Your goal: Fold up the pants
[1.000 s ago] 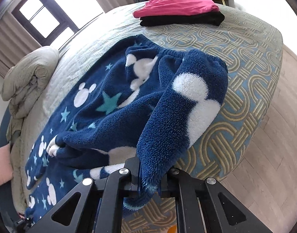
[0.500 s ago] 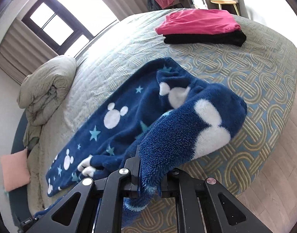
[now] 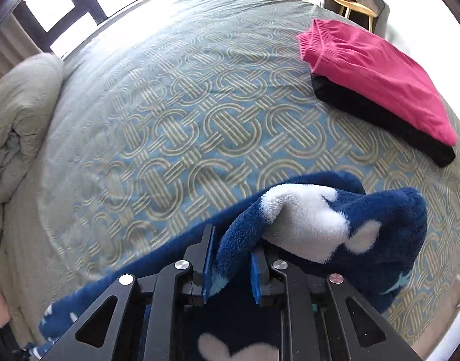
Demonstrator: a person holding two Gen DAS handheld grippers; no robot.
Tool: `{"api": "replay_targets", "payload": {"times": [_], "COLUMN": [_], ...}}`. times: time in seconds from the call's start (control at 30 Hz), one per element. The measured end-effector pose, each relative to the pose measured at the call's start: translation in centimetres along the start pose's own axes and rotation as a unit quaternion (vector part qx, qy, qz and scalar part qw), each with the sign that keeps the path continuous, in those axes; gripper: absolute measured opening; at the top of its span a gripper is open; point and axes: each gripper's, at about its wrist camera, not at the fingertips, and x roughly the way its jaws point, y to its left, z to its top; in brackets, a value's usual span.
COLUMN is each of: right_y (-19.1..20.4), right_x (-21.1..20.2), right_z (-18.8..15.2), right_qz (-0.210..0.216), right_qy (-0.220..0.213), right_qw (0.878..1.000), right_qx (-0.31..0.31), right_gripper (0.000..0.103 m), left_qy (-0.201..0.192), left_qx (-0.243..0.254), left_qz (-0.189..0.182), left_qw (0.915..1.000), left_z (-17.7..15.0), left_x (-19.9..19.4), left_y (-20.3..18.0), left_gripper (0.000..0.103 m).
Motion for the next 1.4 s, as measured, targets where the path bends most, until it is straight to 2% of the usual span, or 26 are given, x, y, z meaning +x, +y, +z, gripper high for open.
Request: {"api": "replay_targets", "payload": {"times": [0.07, 0.13, 0.17, 0.23, 0.33, 0.4, 0.5, 0.6, 0.67, 0.73, 0.8, 0.83, 0.97, 1.0, 1.03, 1.07, 1.1, 1.13, 1.23, 1.4], "right_y": [0.8, 1.2, 1.2, 0.8, -0.1, -1.6, -5.5, -10.8, -15.4, -18.7, -21.7, -23.1, -24.3, -24.0, -23.3, -22.8, -22.1, -21.5, -19.9, -18.8], "right_x": [2.2, 3.7, 4.0, 4.0, 2.3, 0.6, -2.5, -5.0, -5.6, -5.6, -4.9, -4.0, -1.8, -1.4, -1.0, -0.8, -0.5, -0.3, 0.3, 1.4], "right_z": [1.1, 1.5, 1.4, 1.2, 0.3, -0.3, -1.4, -2.9, -4.4, -5.6, -6.8, -7.4, -8.9, -9.0, -9.1, -9.3, -9.3, -9.3, -9.1, -8.6], "right_qz": [-0.041, -0.075, -0.075, -0.062, -0.027, -0.004, 0.012, -0.015, -0.029, -0.021, 0.012, 0.045, 0.142, 0.151, 0.156, 0.159, 0.162, 0.162, 0.144, 0.145], "right_qy": [0.001, -0.008, -0.013, -0.025, -0.043, -0.053, -0.071, -0.088, -0.082, -0.071, -0.053, -0.035, -0.002, 0.003, 0.008, 0.011, 0.015, 0.017, 0.014, 0.015], "right_qw": [0.999, 0.997, 0.996, 0.995, 0.992, 0.99, 0.989, 0.991, 0.994, 0.997, 0.998, 0.997, 0.983, 0.982, 0.982, 0.982, 0.983, 0.983, 0.988, 0.989], "right_qx": [-0.015, -0.034, -0.043, -0.071, -0.117, -0.13, -0.13, -0.103, -0.059, -0.022, 0.026, 0.058, 0.116, 0.115, 0.107, 0.099, 0.088, 0.08, 0.056, 0.031], "right_gripper": [0.024, 0.025, 0.027, 0.027, 0.033, 0.05, 0.061, 0.069, 0.07, 0.071, 0.071, 0.071, 0.071, 0.071, 0.071, 0.071, 0.071, 0.071, 0.071, 0.071], "left_qy": [-0.014, -0.029, -0.032, -0.044, -0.046, -0.046, -0.046, -0.047, -0.048, -0.044, -0.032, -0.026, 0.017, 0.036, 0.047, 0.051, 0.051, 0.048, 0.055, 0.036], "left_qx": [0.015, 0.036, 0.042, 0.061, 0.091, 0.107, 0.127, 0.148, 0.169, 0.199, 0.241, 0.269, 0.393, 0.427, 0.449, 0.462, 0.485, 0.495, 0.511, 0.56], "left_qz": [0.009, 0.0, -0.002, -0.006, -0.015, -0.035, -0.07, -0.109, -0.122, -0.143, -0.179, -0.196, -0.251, -0.265, -0.276, -0.281, -0.284, -0.286, -0.29, -0.246], "left_qw": [0.9997, 0.9989, 0.9986, 0.9972, 0.9947, 0.9925, 0.9883, 0.9818, 0.977, 0.9685, 0.9533, 0.9426, 0.8844, 0.8638, 0.8488, 0.8394, 0.8258, 0.8191, 0.8072, 0.7904], "left_z": [1.2, 1.8, 1.8, 1.5, -0.1, -1.9, -5.1, -9.0, -11.6, -14.6, -18.1, -19.9, -27.5, -30.0, -31.7, -32.9, -34.8, -35.9, -37.7, -39.9], "left_x": [1.0, 1.5, 1.4, 1.2, 0.8, 0.0, -1.8, -4.1, -5.4, -7.0, -8.6, -9.3, -11.4, -11.6, -11.6, -11.6, -11.3, -11.0, -9.2, -6.2], "left_y": [-1.2, -2.2, -2.4, -2.7, -2.7, -2.3, -1.8, -1.5, -2.0, -3.0, -5.1, -6.5, -13.4, -15.8, -17.4, -18.4, -20.4, -21.8, -25.6, -31.2], "left_gripper": [0.011, 0.022, 0.025, 0.036, 0.038, 0.038, 0.039, 0.046, 0.048, 0.048, 0.048, 0.048, 0.048, 0.048, 0.048, 0.048, 0.048, 0.048, 0.048, 0.048]}}
